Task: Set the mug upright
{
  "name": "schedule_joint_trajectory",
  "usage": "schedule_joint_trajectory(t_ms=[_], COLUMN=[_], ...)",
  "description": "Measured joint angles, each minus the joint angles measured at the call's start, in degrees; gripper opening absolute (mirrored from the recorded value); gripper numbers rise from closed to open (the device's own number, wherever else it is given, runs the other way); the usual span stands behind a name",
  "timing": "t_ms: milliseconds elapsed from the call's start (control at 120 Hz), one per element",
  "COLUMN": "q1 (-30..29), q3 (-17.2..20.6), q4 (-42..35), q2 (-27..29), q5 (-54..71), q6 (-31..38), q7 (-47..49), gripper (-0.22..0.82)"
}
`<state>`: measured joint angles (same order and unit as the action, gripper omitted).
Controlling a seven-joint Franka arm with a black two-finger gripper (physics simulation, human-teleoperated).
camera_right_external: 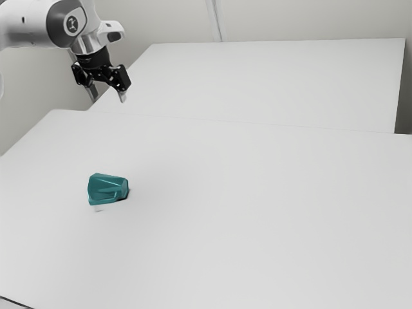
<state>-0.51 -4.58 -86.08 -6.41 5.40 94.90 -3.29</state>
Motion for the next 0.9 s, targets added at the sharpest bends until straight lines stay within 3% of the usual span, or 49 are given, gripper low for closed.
schedule_joint_trajectory(t_ms=[108,250,400,617,900], q1=[0.1,0.5,-0.7,-1.1,-1.1], q3=[0.0,-0.7,-4.0,-10.3,-21.0], q4=[-2.8,-14.7,-26.3,-32.1,-37.1], q2=[2.0,8.7,13.6,14.7,13.6], q5=[-0.2,-2.7,-9.9,-20.6,-34.3], q6=[1.1,7.4,15.7,21.9,23.8], q7=[-0.1,-0.1,0.1,-0.7,-7.4], gripper=[0.59,0.59,0.58,0.58,0.58])
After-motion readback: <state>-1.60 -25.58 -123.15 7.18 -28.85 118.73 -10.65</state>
